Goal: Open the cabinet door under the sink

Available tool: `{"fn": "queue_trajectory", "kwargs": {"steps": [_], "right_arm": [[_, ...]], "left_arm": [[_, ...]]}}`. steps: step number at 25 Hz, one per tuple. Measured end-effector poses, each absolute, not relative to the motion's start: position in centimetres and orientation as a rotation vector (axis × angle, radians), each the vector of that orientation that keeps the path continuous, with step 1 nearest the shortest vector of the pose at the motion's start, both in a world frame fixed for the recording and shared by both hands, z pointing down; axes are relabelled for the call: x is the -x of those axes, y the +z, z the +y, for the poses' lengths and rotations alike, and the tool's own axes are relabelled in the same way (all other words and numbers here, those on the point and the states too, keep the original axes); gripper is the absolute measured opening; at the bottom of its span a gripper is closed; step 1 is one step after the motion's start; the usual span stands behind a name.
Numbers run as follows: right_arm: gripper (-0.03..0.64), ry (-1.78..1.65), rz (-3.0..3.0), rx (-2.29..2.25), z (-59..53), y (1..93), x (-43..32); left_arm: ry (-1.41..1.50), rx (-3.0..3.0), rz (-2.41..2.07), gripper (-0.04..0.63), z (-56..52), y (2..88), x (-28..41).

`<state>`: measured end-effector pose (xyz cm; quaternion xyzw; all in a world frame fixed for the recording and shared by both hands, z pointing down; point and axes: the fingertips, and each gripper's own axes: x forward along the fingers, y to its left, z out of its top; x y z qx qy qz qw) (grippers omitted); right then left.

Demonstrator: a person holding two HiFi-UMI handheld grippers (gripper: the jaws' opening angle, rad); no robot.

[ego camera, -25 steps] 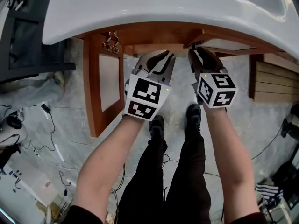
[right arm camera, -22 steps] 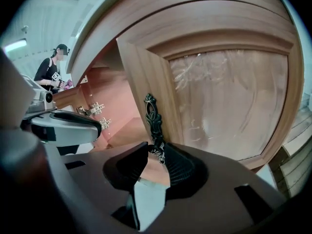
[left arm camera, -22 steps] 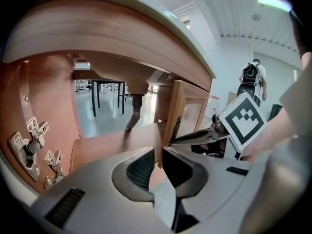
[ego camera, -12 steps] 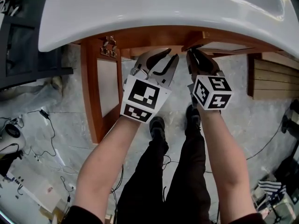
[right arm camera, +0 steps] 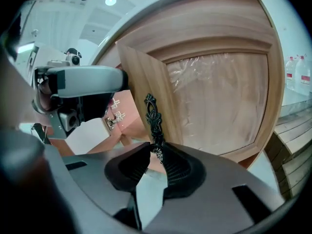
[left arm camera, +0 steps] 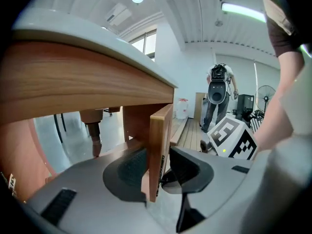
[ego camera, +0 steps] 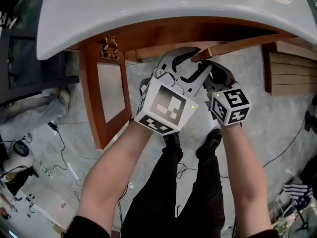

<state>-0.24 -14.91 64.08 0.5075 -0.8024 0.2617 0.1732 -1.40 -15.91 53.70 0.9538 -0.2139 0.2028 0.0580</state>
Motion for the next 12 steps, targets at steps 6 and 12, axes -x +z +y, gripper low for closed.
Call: {"fn": "queue_trajectory", "kwargs": {"steps": [6,12], "right_arm": [[0.095,0.712,-2.321,-1.372,-13.0,64.2,-0.2],[0.095,0.724,-2.353,-1.317,-10.8,64.0,-1.2]], "left_arm": [[0.554,-2.872,-0.687,0.134,-15.2,53.6,-0.6],[0.602,-2.865,-0.657,0.104,-12.7,53.4,-1.6]]}}
